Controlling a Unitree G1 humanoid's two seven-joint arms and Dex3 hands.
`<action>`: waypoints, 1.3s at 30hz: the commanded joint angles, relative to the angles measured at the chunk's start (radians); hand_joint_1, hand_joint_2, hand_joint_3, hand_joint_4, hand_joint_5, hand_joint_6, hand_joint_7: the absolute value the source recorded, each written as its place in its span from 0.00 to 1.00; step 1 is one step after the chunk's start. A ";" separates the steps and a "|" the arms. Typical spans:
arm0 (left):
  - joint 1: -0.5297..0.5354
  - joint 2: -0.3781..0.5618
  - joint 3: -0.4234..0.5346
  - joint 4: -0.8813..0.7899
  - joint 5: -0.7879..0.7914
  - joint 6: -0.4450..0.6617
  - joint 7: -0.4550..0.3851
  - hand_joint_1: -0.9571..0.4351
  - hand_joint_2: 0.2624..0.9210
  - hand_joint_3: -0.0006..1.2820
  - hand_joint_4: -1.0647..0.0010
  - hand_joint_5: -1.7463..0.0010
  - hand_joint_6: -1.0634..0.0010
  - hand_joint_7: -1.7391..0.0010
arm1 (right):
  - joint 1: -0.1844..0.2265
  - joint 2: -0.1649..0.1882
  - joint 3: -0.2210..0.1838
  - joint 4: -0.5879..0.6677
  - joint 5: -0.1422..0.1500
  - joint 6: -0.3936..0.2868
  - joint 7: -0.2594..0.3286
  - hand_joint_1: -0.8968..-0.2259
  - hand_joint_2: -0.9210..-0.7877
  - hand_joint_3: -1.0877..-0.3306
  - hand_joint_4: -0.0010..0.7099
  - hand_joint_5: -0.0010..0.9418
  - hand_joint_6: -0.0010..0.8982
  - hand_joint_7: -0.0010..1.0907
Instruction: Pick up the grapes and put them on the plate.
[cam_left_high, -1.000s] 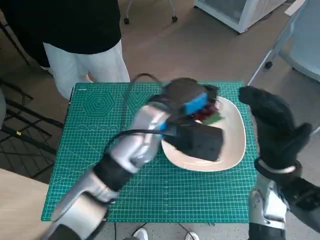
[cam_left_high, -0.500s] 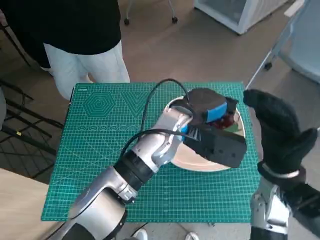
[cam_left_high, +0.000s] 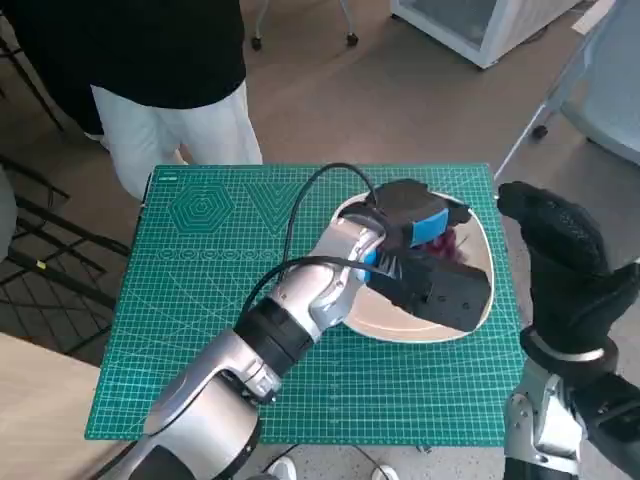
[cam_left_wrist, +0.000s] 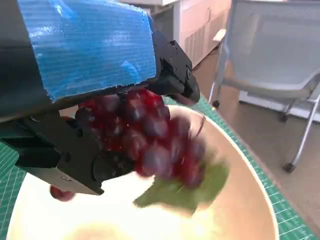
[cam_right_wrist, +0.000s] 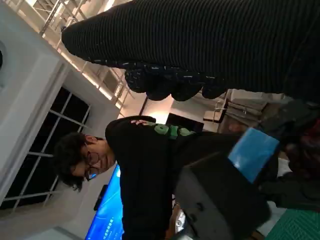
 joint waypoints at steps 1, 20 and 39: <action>-0.043 -0.019 -0.005 0.035 -0.003 -0.006 0.020 0.95 0.69 0.61 0.70 0.00 0.51 0.96 | 0.018 0.002 0.002 0.011 -0.013 -0.002 -0.014 0.54 0.00 0.71 0.45 0.00 0.12 0.37; 0.001 -0.003 0.030 0.068 -0.073 -0.084 0.046 0.31 0.96 0.03 0.91 0.94 0.79 1.00 | 0.014 0.009 0.010 0.030 -0.021 -0.012 -0.021 0.54 0.00 0.71 0.45 0.00 0.12 0.35; 0.110 0.108 0.270 0.034 -0.373 -0.398 0.031 0.14 1.00 0.43 1.00 1.00 0.84 1.00 | 0.006 0.020 0.028 0.042 -0.018 -0.006 -0.021 0.56 0.00 0.69 0.43 0.00 0.12 0.34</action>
